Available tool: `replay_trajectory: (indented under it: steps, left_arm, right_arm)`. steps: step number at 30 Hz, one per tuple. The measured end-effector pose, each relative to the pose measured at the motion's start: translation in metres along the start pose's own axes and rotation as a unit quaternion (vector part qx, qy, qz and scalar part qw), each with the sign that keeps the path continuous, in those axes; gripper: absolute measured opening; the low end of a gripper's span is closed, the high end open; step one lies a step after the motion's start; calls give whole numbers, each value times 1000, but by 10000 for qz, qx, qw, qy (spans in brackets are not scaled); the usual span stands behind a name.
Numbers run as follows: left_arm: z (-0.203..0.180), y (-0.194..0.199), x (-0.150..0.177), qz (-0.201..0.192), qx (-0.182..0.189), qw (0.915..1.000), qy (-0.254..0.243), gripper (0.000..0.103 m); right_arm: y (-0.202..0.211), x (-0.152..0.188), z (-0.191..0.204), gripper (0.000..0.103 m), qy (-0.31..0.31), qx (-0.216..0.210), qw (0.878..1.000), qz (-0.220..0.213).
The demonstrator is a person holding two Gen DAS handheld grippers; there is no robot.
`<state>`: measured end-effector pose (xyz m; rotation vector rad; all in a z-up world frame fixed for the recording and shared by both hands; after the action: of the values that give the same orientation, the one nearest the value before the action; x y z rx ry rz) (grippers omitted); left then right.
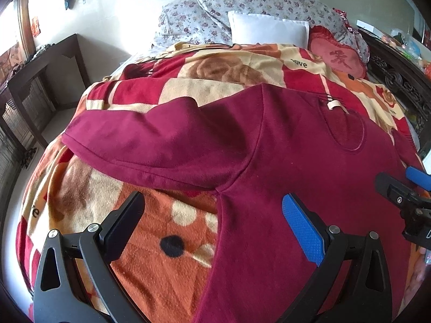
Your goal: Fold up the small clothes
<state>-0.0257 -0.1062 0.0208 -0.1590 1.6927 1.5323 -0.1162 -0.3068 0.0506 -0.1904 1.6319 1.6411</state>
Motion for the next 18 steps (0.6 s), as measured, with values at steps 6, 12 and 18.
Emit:
replay_trajectory:
  steps: [6, 12, 18]
  left_arm:
    - [8, -10, -3, 49, -18, 9999, 88, 102]
    - [18, -20, -3, 124, -66, 9997, 178, 102]
    - [23, -27, -3, 181, -94, 9996, 205, 102]
  right_arm:
    - [-17, -1, 9, 102, 41, 6, 10000, 82]
    - [-29, -1, 17, 102, 72, -66, 9998, 194]
    - [-39, -3, 23, 102, 90, -25, 9998, 179]
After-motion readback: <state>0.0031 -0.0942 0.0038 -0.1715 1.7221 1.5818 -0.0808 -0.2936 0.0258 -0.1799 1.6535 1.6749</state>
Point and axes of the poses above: each gripper's, at about its wrist camera, not at the fingertips, and y roughly against the way its jaws point, z to its left, x to its underside, the point moved 8 cm from there along -y, roughly the way its jaws point, and after that the axes turned 7 degrees about -y, right-handed, at the moved point
